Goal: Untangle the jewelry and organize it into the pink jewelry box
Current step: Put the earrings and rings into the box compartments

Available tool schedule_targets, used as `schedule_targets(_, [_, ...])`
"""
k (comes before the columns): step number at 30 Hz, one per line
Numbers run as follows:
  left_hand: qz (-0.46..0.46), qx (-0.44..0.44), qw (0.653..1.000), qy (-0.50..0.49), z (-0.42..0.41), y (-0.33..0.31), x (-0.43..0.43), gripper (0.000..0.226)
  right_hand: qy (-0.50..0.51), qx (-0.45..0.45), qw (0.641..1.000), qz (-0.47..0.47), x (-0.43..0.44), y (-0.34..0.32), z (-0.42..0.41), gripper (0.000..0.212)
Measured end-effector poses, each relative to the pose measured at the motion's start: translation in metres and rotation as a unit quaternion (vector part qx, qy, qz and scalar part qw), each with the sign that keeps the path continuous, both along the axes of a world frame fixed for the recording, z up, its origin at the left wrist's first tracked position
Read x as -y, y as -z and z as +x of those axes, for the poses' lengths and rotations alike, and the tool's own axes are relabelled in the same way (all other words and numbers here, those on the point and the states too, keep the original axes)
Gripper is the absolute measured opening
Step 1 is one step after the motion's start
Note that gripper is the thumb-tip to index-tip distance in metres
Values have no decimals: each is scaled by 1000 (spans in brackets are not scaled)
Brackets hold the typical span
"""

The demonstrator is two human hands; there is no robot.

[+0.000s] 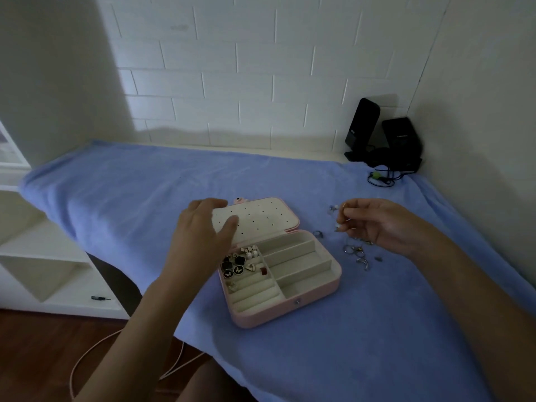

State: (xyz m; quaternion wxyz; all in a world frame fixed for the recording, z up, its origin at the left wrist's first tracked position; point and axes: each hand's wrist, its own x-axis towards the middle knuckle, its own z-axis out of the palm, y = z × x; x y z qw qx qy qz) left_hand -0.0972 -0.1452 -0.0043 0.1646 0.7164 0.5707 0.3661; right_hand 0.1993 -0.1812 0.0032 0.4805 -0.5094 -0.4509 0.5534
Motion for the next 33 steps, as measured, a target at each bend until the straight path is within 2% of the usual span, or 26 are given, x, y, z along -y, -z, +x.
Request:
schedule_targets(4, [-7,2,999,50,12,-10,4,21,30,65,997,19,-1,3,1,19])
schedule_targets(7, [-30,-1,998,61,14,-4,1,16,54,145,987,45,0,6,0,10])
schedule_targets(11, [-55,15,996,71,13,8,-3,11,100,300,946,64,-1,6,2,18])
schedule_targets(15, [-47,41,995,74,14,15,-6,8,86,419,903,28,2,1,17,15])
schedule_targets(21, [-44,61,993,86,19,22,-10,10,39,462,883,-71,6,-3,42,15])
schedule_targets(23, [-39,60,993,89,19,24,-11,10,26,472,878,-78,5,0,42,13])
schedule_targets(28, [-38,84,991,95,16,30,-11,13,116,490,862,60,-6,13,35,8])
schedule_targets(33, [-44,127,987,90,15,34,-11,15,77,523,843,103,-17,25,26,17])
